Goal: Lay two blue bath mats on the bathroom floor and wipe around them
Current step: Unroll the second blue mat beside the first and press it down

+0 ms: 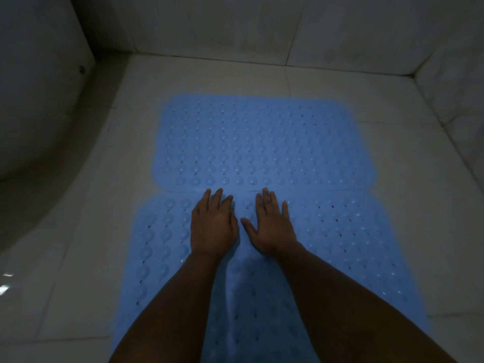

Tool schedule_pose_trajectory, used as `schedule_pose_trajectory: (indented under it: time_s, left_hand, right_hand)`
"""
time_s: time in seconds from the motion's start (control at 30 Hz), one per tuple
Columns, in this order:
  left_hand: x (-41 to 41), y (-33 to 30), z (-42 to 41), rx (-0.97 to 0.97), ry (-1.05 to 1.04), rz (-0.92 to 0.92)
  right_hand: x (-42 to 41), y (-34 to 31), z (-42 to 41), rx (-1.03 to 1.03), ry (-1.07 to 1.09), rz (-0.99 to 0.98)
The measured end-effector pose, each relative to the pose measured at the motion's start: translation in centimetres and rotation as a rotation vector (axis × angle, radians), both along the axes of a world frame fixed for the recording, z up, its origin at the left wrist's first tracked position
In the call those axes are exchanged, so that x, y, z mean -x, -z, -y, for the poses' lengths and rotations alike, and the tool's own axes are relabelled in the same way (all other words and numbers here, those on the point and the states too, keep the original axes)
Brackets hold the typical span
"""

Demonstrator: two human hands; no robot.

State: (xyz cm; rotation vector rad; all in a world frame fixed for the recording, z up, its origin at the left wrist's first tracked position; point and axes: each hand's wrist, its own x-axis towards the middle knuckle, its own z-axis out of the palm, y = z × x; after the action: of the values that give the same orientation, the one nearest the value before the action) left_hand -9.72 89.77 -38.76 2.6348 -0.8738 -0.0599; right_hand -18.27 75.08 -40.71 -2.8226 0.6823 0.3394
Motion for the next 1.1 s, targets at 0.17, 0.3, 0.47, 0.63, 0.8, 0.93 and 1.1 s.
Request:
schedule_pose_trajectory:
  time_s: [0.17,0.3,0.47,0.63,0.8,0.93,1.1]
  left_hand:
    - [-0.6,1.0,0.6,-0.017,0.003,0.013]
    - [-1.4,1.3,2.1,0.007,-0.013,0.060]
    - [-2.8,1.7,2.8,-0.026,-0.008,0.087]
    - [-3.2,0.2,2.4,-0.033,-0.012,0.057]
    - [-1.3,-2.6,2.0,-0.023,0.034,0.058]
    - [0.5,-2.8,2.2,0.003,0.019,0.036]
    - [1.3,-3.1,2.6,0.004,0.056,0.042]
  right_hand:
    - [0.8,1.6,-0.3,0.051,-0.026,0.166]
    - [1.1,2.3,-0.5,0.103,-0.028,0.230]
    - [1.0,2.2,-0.4,0.103,-0.019,0.244]
    - [0.8,2.0,-0.2,0.078,-0.022,0.203]
    - [-0.2,-0.3,-0.5,-0.087,0.031,0.021]
    - [-0.8,-1.3,-0.2,-0.125,0.027,-0.088]
    - [1.0,-1.0,0.4,-0.010,-0.080,-0.076]
